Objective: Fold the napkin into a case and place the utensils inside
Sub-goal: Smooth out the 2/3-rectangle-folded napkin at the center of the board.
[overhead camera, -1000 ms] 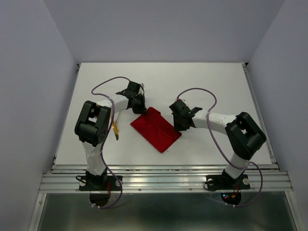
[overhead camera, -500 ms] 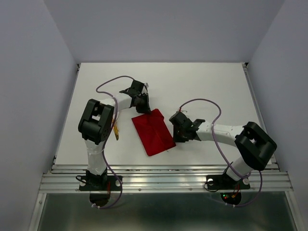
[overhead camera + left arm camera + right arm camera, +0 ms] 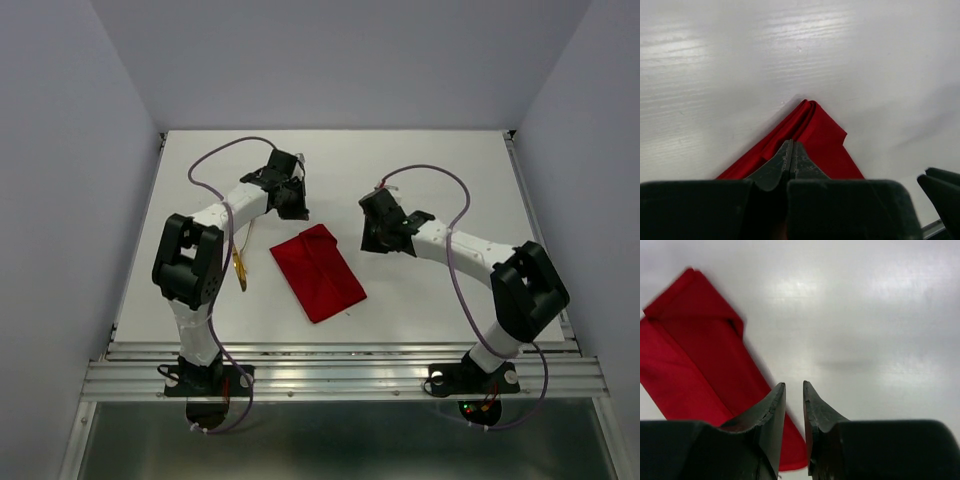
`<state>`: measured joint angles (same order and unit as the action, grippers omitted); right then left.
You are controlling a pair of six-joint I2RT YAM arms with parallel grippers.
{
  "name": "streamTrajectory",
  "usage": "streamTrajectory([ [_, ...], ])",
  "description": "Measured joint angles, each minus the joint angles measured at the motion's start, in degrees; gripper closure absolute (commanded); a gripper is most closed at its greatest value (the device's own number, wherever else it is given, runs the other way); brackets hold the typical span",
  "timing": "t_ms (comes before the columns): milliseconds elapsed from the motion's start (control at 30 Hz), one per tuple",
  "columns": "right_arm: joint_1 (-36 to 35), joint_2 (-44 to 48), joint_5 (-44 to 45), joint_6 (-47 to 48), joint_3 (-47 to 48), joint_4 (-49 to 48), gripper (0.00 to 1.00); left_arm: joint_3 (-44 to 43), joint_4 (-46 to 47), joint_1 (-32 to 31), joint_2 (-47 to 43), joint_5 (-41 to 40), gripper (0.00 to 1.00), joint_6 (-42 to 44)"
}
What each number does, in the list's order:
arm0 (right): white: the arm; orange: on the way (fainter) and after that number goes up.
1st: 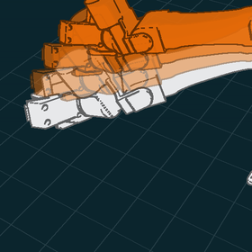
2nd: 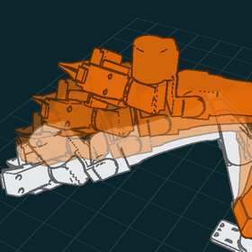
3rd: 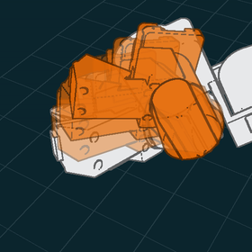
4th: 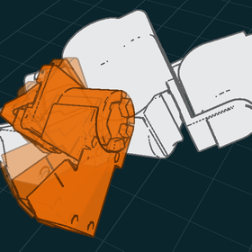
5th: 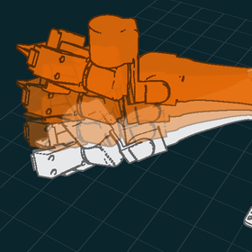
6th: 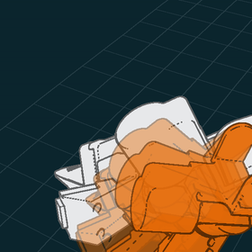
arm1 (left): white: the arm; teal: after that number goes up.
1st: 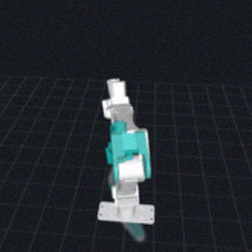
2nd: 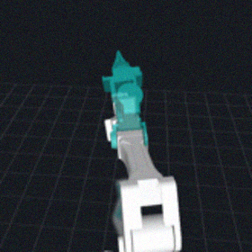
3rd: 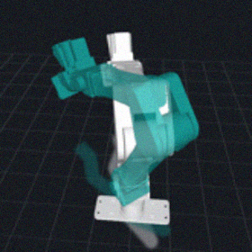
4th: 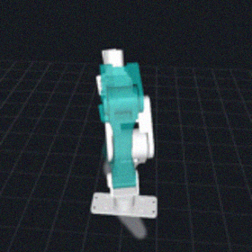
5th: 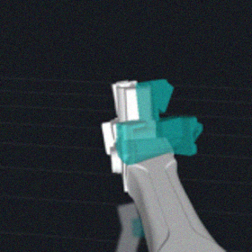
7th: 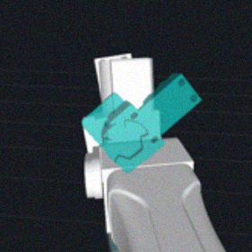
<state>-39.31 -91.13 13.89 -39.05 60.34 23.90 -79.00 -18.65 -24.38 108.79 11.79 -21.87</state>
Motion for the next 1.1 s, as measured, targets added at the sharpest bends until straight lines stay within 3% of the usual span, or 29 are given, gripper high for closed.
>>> streamTrajectory([
  [267,2.5,-16.7,-1.1,4.8,16.1,-0.9,0.75,-0.7,0.2,0.1,-2.9,-2.0,1.0,-0.3],
  [500,2.5,-25.6,-2.0,6.9,22.9,-1.1,0.77,7.9,0.9,1.8,-3.5,-3.1,1.0,-1.9],
  [1100,0.3,-27.5,-6.0,7.8,24.3,-1.6,0.77,11.9,5.8,2.6,-1.8,0.3,1.0,-2.8],
])
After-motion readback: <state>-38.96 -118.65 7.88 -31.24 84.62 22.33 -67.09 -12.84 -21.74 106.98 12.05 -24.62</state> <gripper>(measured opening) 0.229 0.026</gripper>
